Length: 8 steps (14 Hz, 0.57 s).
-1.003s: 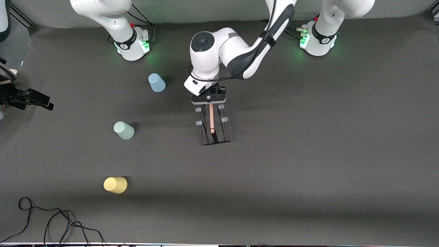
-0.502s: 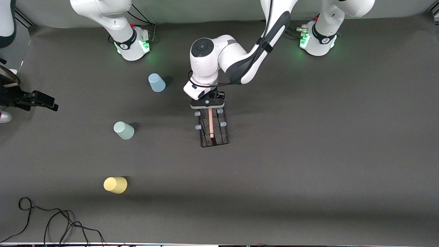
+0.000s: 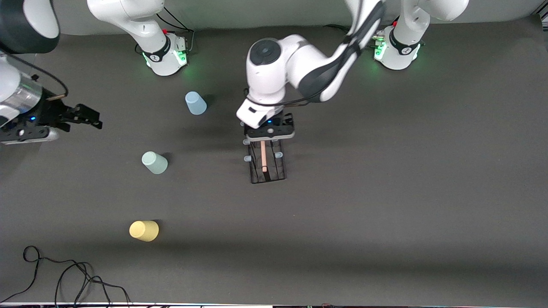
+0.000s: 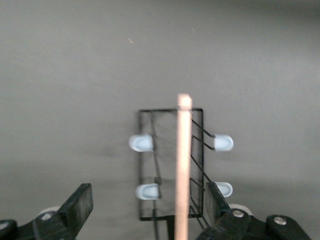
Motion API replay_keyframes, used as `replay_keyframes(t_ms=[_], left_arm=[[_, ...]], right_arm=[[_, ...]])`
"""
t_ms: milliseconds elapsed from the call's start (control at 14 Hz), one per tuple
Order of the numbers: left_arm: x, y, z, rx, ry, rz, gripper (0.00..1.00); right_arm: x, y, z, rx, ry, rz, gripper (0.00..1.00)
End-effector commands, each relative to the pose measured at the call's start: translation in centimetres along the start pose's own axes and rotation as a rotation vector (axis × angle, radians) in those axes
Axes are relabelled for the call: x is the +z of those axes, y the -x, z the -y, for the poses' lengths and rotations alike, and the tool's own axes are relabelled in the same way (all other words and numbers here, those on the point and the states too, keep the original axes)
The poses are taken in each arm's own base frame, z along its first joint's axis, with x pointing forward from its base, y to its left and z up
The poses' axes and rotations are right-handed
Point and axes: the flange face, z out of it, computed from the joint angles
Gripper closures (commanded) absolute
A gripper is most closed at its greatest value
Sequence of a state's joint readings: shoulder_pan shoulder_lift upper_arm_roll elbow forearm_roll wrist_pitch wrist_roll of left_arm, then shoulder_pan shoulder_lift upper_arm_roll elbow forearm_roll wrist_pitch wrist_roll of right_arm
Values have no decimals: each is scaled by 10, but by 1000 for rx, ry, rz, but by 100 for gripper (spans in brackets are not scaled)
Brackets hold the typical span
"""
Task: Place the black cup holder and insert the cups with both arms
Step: 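Raise the left gripper away while the right gripper reaches the green cup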
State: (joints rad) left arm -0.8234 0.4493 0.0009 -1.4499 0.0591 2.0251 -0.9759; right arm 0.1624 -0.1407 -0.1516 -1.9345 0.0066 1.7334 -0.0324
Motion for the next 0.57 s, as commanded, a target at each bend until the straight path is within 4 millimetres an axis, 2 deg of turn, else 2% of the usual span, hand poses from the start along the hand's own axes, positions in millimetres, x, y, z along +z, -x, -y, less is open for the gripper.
replay_keyframes(t_ms=[0,143,287,358,502], left_arm=[[-72,-37,63,34,-11,32,0],[-104,-77,132,66,-60,68,0],[-113,-112,205,126,-108,139,0],[-117,-122,236,142,-122,165,0],[-131,-143,322,162,-115,172,0]], right_arm=[[19,26,7,-16,-20,-31,0],[44,28,7,-18,-19,-45,0],[88,24,7,-17,-13,-68,0],[115,22,7,-17,-7,-76,0],[162,13,9,-20,6,-94,0]])
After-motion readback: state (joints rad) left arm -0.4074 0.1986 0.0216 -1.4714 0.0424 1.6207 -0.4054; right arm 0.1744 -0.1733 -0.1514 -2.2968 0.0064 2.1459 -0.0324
